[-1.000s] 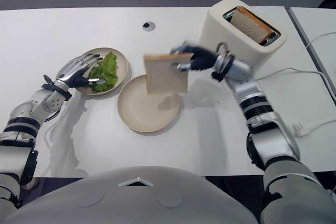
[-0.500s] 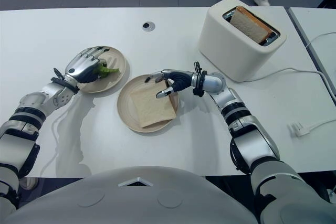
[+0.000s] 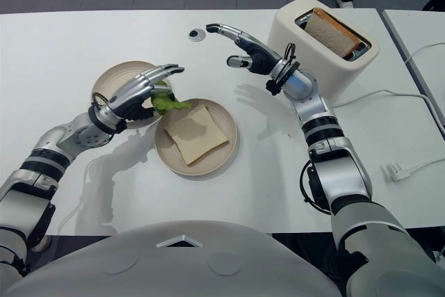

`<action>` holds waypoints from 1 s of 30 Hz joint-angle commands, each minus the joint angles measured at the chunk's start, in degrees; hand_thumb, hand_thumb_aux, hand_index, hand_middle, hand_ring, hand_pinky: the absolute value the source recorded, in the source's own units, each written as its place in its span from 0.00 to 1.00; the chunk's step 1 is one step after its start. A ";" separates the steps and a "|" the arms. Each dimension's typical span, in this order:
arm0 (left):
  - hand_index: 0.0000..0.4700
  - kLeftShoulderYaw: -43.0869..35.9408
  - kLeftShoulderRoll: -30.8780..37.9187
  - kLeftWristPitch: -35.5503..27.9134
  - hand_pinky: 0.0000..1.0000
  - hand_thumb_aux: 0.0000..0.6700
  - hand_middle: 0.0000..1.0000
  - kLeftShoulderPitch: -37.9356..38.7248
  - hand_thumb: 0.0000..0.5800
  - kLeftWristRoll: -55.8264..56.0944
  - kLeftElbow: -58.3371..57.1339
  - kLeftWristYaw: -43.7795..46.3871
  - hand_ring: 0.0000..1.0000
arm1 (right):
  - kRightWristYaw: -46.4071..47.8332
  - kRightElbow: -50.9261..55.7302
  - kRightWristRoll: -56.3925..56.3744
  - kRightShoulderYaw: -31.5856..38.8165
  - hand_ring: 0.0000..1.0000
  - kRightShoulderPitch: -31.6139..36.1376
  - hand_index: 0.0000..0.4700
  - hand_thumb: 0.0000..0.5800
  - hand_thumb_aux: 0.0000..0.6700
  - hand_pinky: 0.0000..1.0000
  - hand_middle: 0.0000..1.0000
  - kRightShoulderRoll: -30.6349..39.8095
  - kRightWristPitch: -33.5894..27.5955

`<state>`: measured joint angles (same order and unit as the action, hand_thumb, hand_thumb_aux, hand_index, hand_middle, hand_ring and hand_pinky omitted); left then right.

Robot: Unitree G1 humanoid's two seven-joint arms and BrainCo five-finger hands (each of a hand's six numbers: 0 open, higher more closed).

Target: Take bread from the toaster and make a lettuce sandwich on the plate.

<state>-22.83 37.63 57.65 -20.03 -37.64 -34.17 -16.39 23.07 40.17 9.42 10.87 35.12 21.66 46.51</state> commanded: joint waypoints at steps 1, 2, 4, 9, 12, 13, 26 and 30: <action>1.00 -2.56 -2.86 -3.02 0.00 1.00 0.00 -0.93 1.00 -3.81 -2.41 2.84 0.00 | 0.77 -0.11 -1.14 -1.24 0.00 0.99 0.00 0.00 0.00 0.00 0.00 1.02 0.13; 1.00 -2.89 -3.36 -3.30 0.00 1.00 0.00 -1.03 1.00 -4.36 -2.60 3.04 0.00 | 0.85 -0.21 -1.25 -1.36 0.00 1.07 0.00 0.00 0.00 0.00 0.00 1.10 0.10; 1.00 -3.51 -4.55 -3.75 0.00 1.00 0.00 -1.28 1.00 -5.30 -2.89 3.23 0.00 | 1.08 -0.58 -1.58 -1.61 0.00 1.09 0.00 0.00 0.00 0.00 0.00 1.26 0.08; 0.00 -4.72 -7.53 -4.89 0.00 0.00 0.00 -2.01 0.00 -7.63 -2.68 2.00 0.00 | 1.68 -1.28 -2.01 -2.33 0.00 0.85 0.00 0.00 0.00 0.00 0.00 1.45 0.17; 0.00 -3.90 -7.72 -2.43 0.00 0.00 0.00 -1.24 0.00 -4.92 -1.09 2.83 0.00 | 1.99 -1.26 -2.19 -2.69 0.00 0.89 0.00 0.00 0.00 0.00 0.00 1.51 0.09; 0.00 -3.58 -7.60 -1.63 0.00 0.00 0.00 -1.02 0.00 -3.89 -0.60 3.21 0.00 | 2.00 -1.26 -2.18 -2.72 0.00 0.90 0.00 0.00 0.00 0.00 0.00 1.46 0.03; 0.00 0.54 -3.40 -6.52 0.00 0.00 0.00 0.33 0.00 -6.61 3.45 4.66 0.00 | 2.30 -0.70 -1.86 -2.52 0.00 0.78 0.00 0.00 0.00 0.00 0.00 1.35 0.11; 0.00 1.24 0.19 -12.89 0.00 0.00 0.00 1.91 0.00 -12.55 7.74 3.63 0.00 | 2.42 -0.54 -1.60 -2.42 0.00 0.70 0.00 0.00 0.00 0.00 0.00 1.53 0.09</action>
<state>-21.99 36.12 46.95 -19.46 -47.80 -28.67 -12.61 24.90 39.32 7.50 8.47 35.32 22.48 46.72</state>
